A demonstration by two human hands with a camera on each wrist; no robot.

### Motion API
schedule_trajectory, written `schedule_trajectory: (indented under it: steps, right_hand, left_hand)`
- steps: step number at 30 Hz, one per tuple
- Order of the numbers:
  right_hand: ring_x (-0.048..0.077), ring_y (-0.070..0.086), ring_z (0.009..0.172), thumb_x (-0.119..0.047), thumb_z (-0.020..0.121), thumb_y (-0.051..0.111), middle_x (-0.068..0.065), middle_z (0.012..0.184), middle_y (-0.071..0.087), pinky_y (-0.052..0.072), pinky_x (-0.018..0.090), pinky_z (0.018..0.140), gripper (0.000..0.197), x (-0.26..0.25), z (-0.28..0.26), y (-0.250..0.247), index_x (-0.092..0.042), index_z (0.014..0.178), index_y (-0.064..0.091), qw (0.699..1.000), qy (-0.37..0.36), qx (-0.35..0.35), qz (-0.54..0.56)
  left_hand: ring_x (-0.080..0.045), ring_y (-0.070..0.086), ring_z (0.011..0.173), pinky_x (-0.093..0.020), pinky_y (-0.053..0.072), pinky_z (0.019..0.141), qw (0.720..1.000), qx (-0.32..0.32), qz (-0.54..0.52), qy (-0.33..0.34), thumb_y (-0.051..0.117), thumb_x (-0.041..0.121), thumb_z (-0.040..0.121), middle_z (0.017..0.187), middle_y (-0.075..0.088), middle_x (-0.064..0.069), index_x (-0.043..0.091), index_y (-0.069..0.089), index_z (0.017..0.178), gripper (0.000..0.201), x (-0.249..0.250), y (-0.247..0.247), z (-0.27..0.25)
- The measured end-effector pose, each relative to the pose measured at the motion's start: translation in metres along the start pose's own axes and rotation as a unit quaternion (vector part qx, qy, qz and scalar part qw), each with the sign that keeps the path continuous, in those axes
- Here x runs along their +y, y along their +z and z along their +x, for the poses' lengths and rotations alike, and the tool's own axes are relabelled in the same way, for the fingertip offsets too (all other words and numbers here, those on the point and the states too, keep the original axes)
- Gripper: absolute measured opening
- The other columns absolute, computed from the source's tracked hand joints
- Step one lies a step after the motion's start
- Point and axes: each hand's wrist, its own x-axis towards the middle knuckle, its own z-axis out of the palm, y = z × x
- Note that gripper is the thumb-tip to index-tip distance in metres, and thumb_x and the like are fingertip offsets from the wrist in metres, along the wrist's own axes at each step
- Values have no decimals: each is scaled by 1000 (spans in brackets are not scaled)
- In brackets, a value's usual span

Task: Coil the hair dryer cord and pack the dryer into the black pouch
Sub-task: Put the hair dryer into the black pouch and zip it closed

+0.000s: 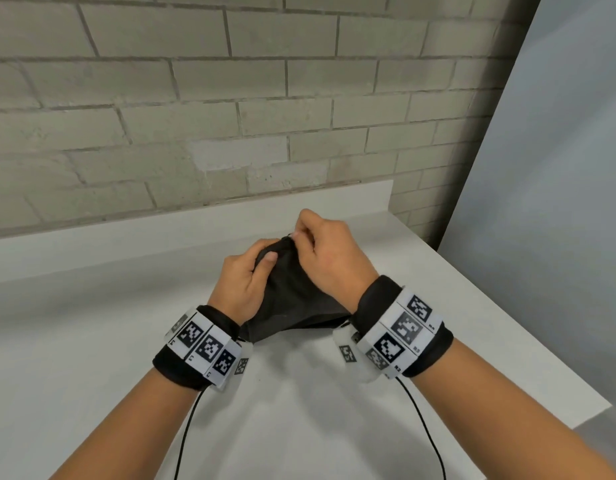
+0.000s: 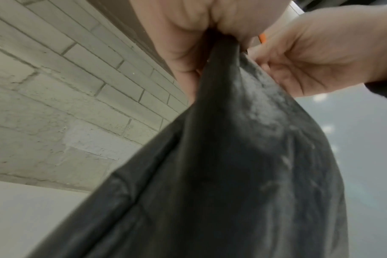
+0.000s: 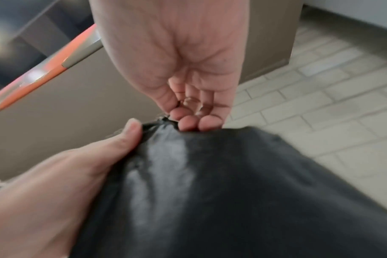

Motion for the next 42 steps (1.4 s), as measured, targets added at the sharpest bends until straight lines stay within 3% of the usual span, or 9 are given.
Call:
schedule_trajectory:
  steps: [6,14,19,22,25,30,32,36,42]
  right_hand:
    - [24,47,63,-10,91,45,10,68,51,27,21,53,14,73,5,-27,-9,78,44,986,146,36,-74]
    - [39,57,94,-11,91,45,26,104,60,43,37,72,17,179,-19,-58,2,100,50,908,363,-7,-212]
    - [35,55,95,-7,93,40,22,103,58,40,31,77,16,177,-24,-58,-11,79,44,946,297,105,-77]
    - [27,56,86,-6,94,36,15,117,60,42,27,72,30,179,-24,-55,-20,67,35,953,272,125,43]
    - [25,50,79,-10,96,33,5,81,55,41,38,72,18,179,-21,-52,-9,79,37,955,284,77,32]
    - [15,31,57,-2,96,26,0,65,32,33,22,57,26,175,-25,-44,-14,74,29,964,261,44,24]
    - [13,29,58,-4,96,28,0,67,31,28,22,54,25,170,-25,-41,-16,75,27,962,264,42,52]
    - [12,31,64,8,87,41,0,74,29,28,25,56,30,158,-23,-44,-18,85,26,946,268,10,182]
    - [8,35,67,17,83,41,-5,78,33,39,8,59,34,151,-16,-62,-13,93,26,978,160,81,109]
  left_hand:
    - [17,56,88,-1,39,79,999,18,-36,-34,36,28,91,89,60,43,26,57,101,24,-9,-9,0]
    - [14,56,80,-4,41,74,997,26,-42,-56,37,29,90,83,62,37,28,59,91,22,-19,-8,-1]
    - [4,60,74,-7,44,70,997,25,-47,-58,47,17,91,77,65,29,41,53,103,28,-21,-6,2]
    - [5,57,83,-8,42,80,997,16,-61,-52,42,-5,82,80,63,20,46,60,76,55,-26,-11,1]
    - [10,54,88,-2,37,81,994,-26,-65,-80,36,-21,72,90,58,8,35,65,49,67,-29,-14,0]
    - [5,52,102,-10,40,91,987,-115,-55,-95,63,26,66,104,52,9,43,68,77,21,-27,-24,-7]
    - [-4,54,106,-20,45,91,987,-138,-13,-79,66,26,69,106,55,17,50,61,93,35,-32,-25,-10]
    - [0,58,87,-10,44,75,991,-112,12,-67,58,-11,78,91,61,26,51,65,74,62,-40,-20,-14]
    - [8,58,83,-5,44,75,995,42,-17,-89,52,-16,79,83,64,17,45,67,65,65,-45,-24,-4]
